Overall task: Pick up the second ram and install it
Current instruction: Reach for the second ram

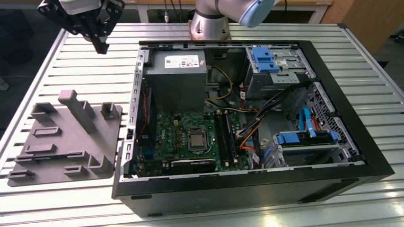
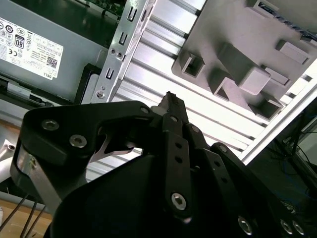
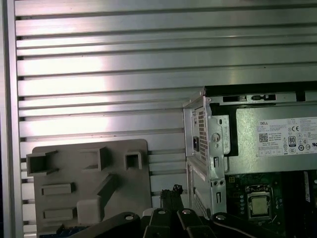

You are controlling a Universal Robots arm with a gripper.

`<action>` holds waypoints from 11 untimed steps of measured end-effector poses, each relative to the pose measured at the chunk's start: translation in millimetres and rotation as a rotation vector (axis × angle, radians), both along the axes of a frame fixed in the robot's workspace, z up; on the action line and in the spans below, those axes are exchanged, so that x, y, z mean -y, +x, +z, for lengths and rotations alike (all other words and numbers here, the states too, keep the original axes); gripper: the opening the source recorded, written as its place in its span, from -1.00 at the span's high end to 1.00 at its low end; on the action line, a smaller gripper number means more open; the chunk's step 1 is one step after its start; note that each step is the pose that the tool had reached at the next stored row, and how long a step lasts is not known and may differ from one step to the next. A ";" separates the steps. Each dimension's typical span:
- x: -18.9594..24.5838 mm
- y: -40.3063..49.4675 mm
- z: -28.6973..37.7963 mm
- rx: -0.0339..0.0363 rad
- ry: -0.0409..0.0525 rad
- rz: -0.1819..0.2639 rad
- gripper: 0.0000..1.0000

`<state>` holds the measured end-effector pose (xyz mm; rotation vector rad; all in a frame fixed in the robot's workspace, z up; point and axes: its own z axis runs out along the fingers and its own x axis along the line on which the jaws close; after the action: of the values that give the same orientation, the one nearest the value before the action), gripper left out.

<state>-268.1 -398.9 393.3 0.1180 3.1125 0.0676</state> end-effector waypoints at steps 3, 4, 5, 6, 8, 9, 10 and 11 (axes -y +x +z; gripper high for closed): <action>0.0 -2.0 0.0 0.0000 0.0000 0.000 0.79; 0.0 -2.8 0.0 0.0000 0.0001 0.000 0.79; 0.0 -3.4 0.0 0.0000 0.0000 0.000 0.79; 0.0 -4.2 0.0 0.0000 0.0001 0.000 0.79; 0.0 -5.6 0.0 0.0000 0.0000 0.000 0.79; 0.0 -6.3 0.0 0.0001 0.0000 0.000 0.79; 0.0 -7.1 0.0 0.0000 0.0000 0.000 0.79; 0.0 -7.9 0.0 0.0000 0.0000 0.000 0.79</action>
<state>-275.9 -398.9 393.3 0.1180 3.1125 0.0676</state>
